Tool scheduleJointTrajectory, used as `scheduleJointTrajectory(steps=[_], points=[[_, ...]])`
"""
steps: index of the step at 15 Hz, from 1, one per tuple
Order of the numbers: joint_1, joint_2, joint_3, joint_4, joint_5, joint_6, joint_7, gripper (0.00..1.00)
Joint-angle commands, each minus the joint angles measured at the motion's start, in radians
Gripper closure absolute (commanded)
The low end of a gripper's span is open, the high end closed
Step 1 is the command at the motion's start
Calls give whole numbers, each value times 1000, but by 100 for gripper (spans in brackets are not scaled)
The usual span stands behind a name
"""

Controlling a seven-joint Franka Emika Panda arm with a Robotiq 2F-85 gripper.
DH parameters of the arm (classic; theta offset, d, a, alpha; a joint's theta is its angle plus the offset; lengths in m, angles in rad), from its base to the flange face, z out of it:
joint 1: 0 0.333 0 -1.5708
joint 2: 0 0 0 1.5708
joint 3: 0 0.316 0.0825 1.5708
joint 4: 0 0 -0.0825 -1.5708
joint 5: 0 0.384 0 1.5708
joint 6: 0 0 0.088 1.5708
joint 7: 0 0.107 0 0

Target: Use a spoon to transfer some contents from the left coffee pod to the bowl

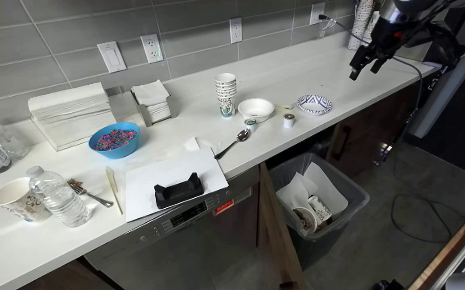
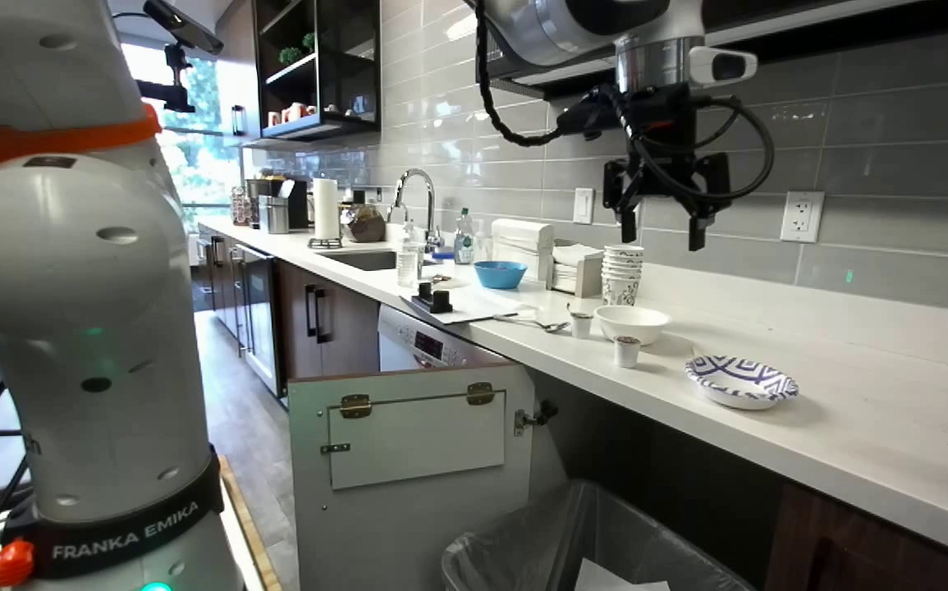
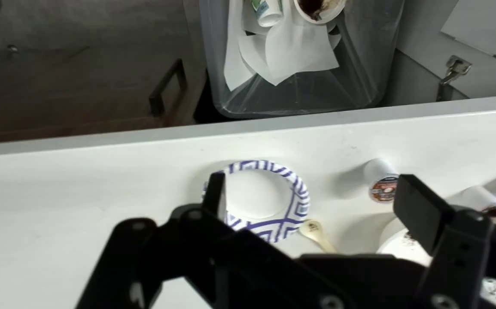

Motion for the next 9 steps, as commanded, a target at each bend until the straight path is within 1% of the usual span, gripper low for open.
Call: scheduleJointTrajectory(steps=[1,3,5,9], points=[[76,193,48,150,74,-19,-111,0],[101,292,88,252,100,-49,-171,0],[110,385,133,362,100,-93,-225,0],[123,529,215,582,41,-241,-307,0]])
